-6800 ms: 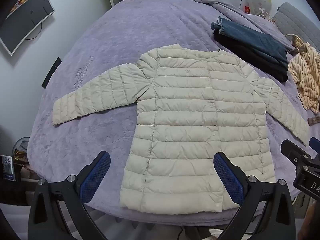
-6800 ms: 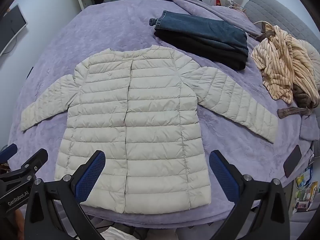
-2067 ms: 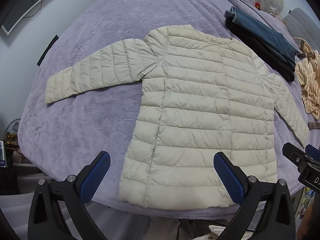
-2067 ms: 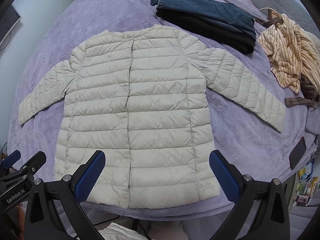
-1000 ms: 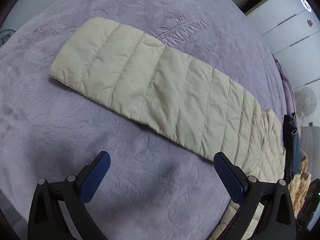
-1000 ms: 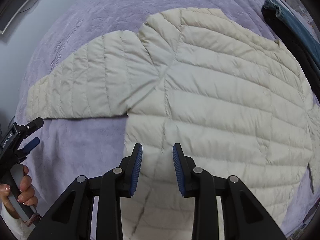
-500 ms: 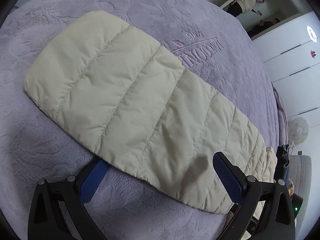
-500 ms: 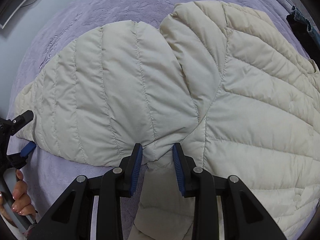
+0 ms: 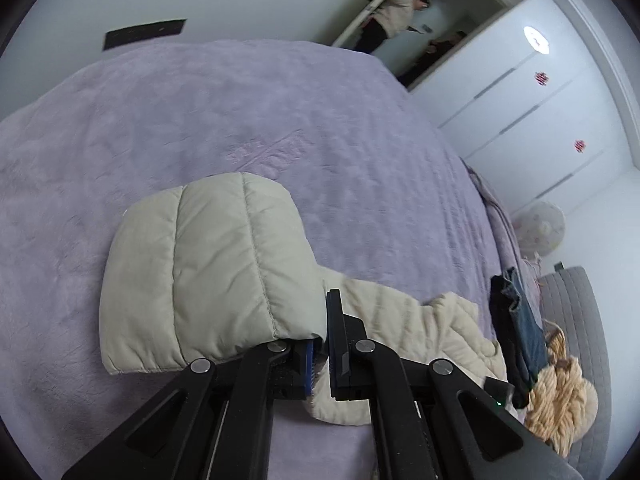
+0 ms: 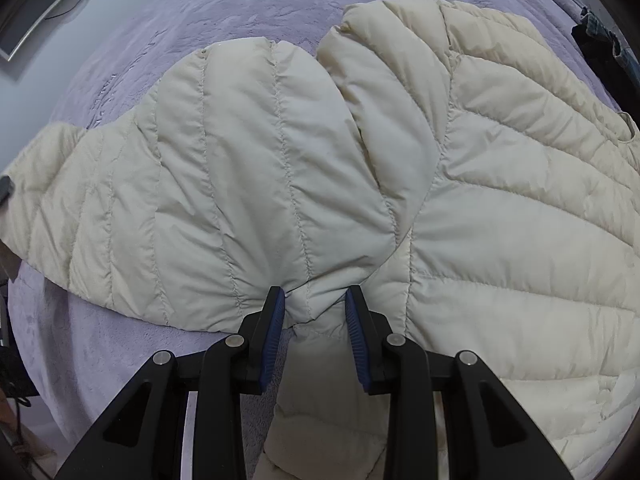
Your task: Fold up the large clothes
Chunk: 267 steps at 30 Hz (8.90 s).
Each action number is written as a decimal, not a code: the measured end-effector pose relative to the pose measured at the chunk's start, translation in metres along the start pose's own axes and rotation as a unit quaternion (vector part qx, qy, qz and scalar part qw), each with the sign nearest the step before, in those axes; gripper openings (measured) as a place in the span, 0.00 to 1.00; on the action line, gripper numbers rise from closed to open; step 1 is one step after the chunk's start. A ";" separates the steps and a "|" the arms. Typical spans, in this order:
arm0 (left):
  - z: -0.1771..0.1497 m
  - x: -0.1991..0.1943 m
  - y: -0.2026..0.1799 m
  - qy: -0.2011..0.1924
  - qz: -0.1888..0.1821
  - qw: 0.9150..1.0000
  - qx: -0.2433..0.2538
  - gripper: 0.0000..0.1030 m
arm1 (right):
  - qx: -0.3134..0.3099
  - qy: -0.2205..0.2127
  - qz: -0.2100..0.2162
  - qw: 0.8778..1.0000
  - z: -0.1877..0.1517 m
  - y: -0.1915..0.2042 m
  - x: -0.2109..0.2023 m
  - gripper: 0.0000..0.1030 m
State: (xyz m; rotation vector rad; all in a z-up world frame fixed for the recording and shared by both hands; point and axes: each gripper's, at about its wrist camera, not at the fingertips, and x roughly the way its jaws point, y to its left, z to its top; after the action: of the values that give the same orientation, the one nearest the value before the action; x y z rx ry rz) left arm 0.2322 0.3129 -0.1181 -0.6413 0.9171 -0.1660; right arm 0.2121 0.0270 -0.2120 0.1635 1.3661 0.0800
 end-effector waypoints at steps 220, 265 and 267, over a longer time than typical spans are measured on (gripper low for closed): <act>-0.370 0.169 -0.418 0.272 0.151 0.859 0.406 0.99 | 0.621 -0.240 0.205 0.718 -0.279 -0.629 -0.163 0.84; -0.200 0.111 -0.218 0.176 0.216 0.930 0.240 0.99 | 0.123 -0.084 0.133 0.980 -0.053 -0.264 -0.118 0.78; -0.199 0.114 -0.218 0.176 0.211 0.932 0.236 0.99 | 0.165 -0.098 0.130 0.973 -0.062 -0.281 -0.127 0.78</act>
State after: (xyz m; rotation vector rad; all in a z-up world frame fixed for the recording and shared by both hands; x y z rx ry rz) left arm 0.1749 0.0042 -0.1563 0.0464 1.2846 -0.1104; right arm 0.1150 -0.2649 -0.1473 0.6138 1.1470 0.0533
